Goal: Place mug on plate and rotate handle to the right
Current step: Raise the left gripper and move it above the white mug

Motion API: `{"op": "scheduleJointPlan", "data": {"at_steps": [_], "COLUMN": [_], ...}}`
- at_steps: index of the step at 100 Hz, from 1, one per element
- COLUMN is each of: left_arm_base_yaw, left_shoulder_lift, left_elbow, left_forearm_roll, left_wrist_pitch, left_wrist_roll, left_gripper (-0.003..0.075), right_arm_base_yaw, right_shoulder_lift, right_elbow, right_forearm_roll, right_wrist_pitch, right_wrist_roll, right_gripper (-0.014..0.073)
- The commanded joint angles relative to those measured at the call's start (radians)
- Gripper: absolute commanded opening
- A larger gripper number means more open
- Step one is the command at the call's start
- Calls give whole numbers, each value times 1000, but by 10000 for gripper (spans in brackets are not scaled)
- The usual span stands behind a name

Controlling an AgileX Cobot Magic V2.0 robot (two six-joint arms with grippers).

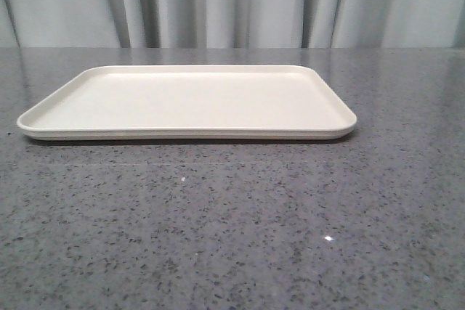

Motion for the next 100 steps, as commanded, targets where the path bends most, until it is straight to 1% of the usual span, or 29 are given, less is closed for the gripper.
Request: {"op": "scheduleJointPlan", "data": {"at_steps": [1,12,26,33,40,47,54,59,71,80,90,100], "left_arm_base_yaw": [-1,-1,-1,-1,-1,-1,-1,-1,-1,-1,-1,-1], "left_shoulder_lift": [68,133,233,286,335,376,412,439,489,526,558,590], "left_elbow": [-129,-239,-373,-432,-486,-540,-587,-617,-683,-721,-758,-798], "left_forearm_roll": [-9,-9,-7,-7,-7,-7,-7,-2,0,0,0,0], "left_wrist_pitch": [-4,5,7,9,16,60,104,133,198,258,331,421], "left_wrist_roll": [-9,-9,-9,-9,-9,-9,-9,-9,-9,-9,-9,-9], "left_gripper": [-20,-20,-20,-20,-20,-20,-20,-20,-20,-20,-19,-18], "right_arm_base_yaw": [-6,-6,-6,-6,-6,-6,-6,-6,-6,-6,-6,-6], "right_shoulder_lift": [88,167,270,320,369,412,450,472,512,531,536,536], "right_elbow": [-110,-206,-325,-386,-452,-522,-586,-626,-709,-744,-749,-749], "right_forearm_roll": [-36,-38,-39,-42,-45,-45,-45,-45,-45,-45,-45,-45], "right_wrist_pitch": [-24,-12,45,81,128,187,234,254,272,269,248,243], "right_wrist_roll": [-11,-11,-11,-13,-43,-71,-101,-118,-144,-146,-175,-200], "right_gripper": [-113,-113,-106,-97,-92,-67,-14,45,178,253,304,309]}}
